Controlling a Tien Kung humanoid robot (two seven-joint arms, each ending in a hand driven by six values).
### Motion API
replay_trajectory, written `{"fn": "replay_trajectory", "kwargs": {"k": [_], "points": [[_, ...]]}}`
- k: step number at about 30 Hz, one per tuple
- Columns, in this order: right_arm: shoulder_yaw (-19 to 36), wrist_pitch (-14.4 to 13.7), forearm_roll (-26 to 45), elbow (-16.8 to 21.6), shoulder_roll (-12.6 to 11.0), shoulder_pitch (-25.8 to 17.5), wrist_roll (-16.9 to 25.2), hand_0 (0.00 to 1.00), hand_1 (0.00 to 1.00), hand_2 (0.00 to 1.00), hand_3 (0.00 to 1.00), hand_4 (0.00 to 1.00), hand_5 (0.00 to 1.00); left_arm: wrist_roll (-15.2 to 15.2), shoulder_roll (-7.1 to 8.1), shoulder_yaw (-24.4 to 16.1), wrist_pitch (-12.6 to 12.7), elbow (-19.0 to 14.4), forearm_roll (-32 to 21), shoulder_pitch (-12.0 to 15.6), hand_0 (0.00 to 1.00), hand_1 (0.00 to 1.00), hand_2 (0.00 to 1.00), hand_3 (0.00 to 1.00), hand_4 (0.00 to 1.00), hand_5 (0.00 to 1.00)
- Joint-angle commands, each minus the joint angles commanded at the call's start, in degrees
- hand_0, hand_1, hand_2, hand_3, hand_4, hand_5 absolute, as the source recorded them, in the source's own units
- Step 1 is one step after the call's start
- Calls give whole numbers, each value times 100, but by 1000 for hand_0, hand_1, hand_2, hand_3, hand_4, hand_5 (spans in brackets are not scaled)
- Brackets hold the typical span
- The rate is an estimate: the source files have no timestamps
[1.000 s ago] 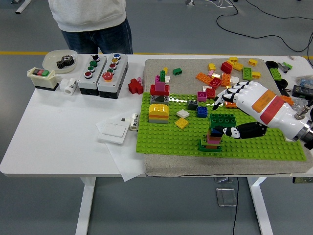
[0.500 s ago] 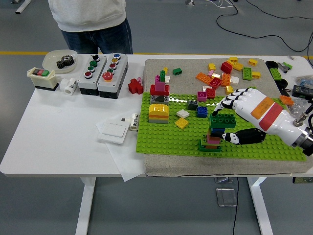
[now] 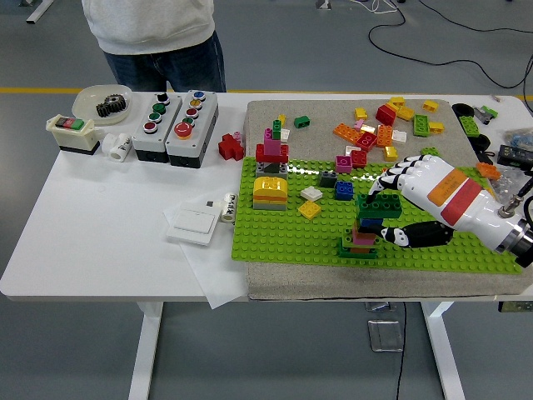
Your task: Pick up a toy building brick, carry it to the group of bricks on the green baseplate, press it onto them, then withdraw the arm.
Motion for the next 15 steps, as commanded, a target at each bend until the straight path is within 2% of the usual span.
{"fn": "replay_trajectory", "kwargs": {"k": [15], "points": [[59,-7,-70,32,4,-44,31,476,492,541,534,714,408,-12,-1,30,0,0,-40,-21,375,511,613,777,789,909]]}}
